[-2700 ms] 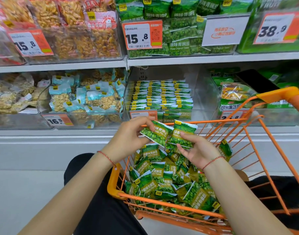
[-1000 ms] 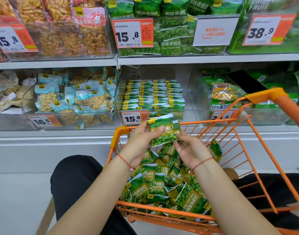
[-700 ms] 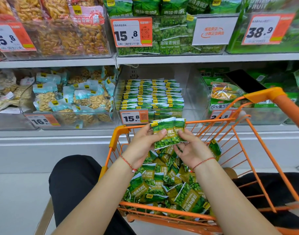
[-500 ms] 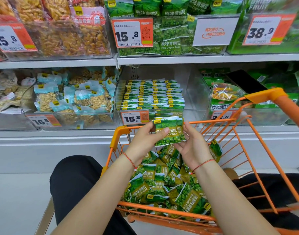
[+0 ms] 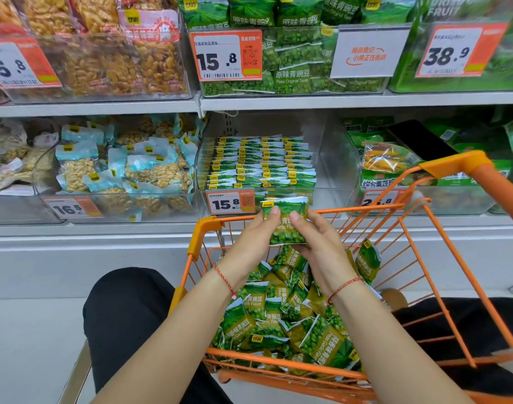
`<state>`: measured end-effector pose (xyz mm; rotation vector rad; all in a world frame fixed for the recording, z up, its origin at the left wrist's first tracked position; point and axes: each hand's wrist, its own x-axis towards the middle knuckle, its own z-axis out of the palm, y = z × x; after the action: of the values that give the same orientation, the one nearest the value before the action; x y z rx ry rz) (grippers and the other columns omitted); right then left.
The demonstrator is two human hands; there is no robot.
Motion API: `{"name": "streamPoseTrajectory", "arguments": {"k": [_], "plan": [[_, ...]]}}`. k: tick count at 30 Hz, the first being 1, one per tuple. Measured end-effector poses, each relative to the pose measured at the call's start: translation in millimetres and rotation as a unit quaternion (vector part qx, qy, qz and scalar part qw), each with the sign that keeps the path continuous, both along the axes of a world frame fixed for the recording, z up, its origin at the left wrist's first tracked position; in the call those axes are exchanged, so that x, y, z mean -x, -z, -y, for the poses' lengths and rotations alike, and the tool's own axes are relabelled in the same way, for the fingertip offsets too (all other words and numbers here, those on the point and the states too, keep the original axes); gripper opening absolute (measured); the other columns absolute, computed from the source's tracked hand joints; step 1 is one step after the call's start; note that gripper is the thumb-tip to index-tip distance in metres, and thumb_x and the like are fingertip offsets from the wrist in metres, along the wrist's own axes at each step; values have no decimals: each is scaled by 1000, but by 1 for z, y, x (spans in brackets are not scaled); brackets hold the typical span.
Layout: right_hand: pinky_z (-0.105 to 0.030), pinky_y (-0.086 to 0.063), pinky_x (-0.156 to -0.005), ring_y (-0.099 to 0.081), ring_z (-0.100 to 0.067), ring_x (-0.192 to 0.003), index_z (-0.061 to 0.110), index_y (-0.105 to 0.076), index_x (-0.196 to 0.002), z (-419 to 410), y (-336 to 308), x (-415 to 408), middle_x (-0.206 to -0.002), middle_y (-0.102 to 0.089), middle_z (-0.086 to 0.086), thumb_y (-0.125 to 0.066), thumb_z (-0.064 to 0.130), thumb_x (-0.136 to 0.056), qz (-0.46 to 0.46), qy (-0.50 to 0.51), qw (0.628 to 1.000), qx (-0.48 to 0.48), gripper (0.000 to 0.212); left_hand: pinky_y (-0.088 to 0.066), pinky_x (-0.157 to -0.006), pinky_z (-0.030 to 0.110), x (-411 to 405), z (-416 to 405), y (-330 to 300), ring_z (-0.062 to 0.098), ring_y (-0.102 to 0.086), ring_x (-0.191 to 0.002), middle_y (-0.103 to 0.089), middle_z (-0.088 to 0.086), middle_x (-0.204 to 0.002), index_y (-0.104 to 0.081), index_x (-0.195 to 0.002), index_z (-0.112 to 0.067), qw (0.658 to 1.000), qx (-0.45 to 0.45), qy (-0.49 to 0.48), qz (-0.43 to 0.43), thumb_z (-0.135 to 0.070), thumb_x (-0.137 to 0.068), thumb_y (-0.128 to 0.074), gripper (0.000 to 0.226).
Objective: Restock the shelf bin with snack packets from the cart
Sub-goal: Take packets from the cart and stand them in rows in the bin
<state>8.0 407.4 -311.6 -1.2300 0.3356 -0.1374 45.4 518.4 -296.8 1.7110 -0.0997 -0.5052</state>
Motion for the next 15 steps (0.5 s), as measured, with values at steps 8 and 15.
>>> {"name": "streamPoseTrajectory", "arguments": {"k": [8,15], "plan": [[-31,-42,-100,-55,-3,-109,12,-35,-141,11,-6,-3,-124,-56,3,-70,34,-77,-42,-54,996,48,76,-14,-116,36,-2,0,-5,17,-13,-146,-11,-1,-159,-8,-152,-19,998,-50,7,31,-55,-97,-30,70],[-28,-47,-90,-49,-17,-120,7,-24,-147,39,-29,-27,-140,-45,-6,-76,50,-57,-112,-153,961,200,112,-9,-116,34,-13,10,-9,15,-7,-146,-7,-1,-160,-5,-152,-18,995,-80,28,60,-50,-99,-23,65]]}}
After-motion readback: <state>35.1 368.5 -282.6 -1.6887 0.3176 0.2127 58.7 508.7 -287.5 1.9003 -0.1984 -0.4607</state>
